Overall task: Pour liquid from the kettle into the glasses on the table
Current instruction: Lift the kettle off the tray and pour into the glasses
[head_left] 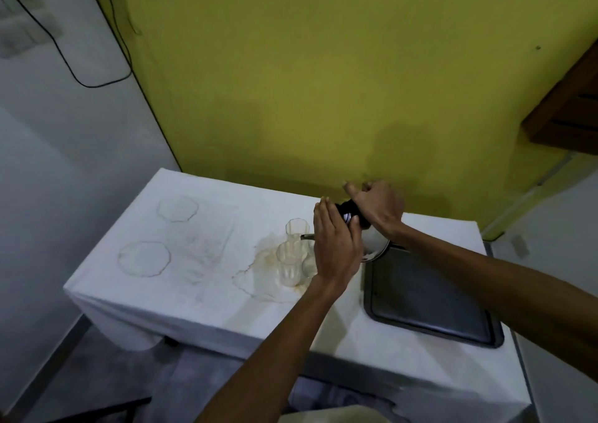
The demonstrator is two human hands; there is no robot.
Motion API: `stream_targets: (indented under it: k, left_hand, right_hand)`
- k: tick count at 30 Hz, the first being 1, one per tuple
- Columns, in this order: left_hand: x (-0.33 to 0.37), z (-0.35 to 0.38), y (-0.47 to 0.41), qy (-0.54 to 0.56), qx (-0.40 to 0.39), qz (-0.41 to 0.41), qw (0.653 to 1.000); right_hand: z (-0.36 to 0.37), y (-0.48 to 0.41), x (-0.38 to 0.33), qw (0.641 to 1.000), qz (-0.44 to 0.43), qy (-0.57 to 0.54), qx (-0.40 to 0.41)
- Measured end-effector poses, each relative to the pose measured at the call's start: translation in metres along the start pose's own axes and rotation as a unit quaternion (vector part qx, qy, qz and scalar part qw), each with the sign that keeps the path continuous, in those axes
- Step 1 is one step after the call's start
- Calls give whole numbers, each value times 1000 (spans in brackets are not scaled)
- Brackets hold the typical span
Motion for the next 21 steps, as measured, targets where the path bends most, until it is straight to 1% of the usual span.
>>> stream_targets:
  k: [9,21]
  left_hand:
    - [-4,-8,2,-2,-6,-12,1000]
    - [-1,-2,2,3,-19,1,1000]
  right_hand:
    - [0,1,-14,997,-72,39,9]
    - [-5,-2,-4,998,-50,22,13]
Point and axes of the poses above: each hand's wrist, its own y-axis away from the middle knuckle, its own z-axis out of the palm, x = y × z, the point moved 6 cm from there along -y, towards the middle knuckle, and after that the axes turned 11 degrees about x, right-handed, at the moved point
